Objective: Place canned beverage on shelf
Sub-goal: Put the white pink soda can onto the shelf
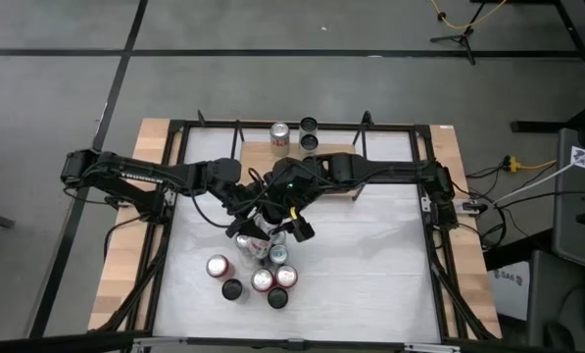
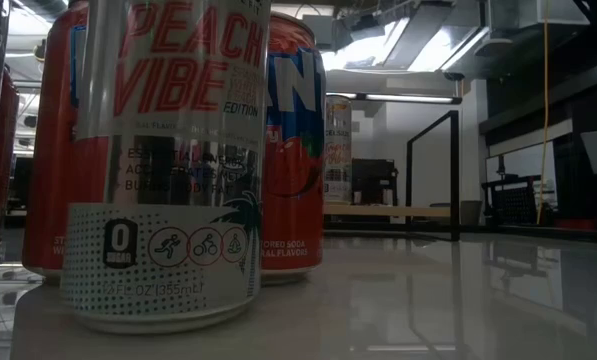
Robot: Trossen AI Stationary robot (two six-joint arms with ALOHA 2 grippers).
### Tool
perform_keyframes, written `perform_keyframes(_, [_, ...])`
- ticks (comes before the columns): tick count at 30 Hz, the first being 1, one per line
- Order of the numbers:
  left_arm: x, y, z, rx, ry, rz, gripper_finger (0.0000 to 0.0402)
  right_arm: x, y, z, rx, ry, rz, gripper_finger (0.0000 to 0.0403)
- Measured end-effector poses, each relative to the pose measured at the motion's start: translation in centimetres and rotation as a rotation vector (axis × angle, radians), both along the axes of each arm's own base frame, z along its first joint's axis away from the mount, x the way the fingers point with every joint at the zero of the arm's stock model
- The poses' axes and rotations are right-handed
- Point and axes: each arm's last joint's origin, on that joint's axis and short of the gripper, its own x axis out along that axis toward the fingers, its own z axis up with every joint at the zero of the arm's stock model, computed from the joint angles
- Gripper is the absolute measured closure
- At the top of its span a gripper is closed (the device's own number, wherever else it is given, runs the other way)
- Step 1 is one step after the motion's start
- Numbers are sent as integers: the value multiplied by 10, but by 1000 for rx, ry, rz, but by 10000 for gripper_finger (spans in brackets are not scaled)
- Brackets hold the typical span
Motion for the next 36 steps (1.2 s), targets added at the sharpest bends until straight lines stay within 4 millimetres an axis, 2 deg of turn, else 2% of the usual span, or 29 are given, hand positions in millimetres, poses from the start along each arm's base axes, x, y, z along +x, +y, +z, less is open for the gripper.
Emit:
perform_keyframes(11, [0, 0, 0, 1, -2, -5, 61, -6, -1, 15, 0, -4, 0, 137])
perform_keyframes(29, [0, 0, 0, 3, -7, -4, 61, -10, -1, 11, -10, 49, -7, 138])
perform_keyframes(36, [0, 0, 0, 3, -7, -5, 61, -18, -2, 26, -10, 58, -7, 138])
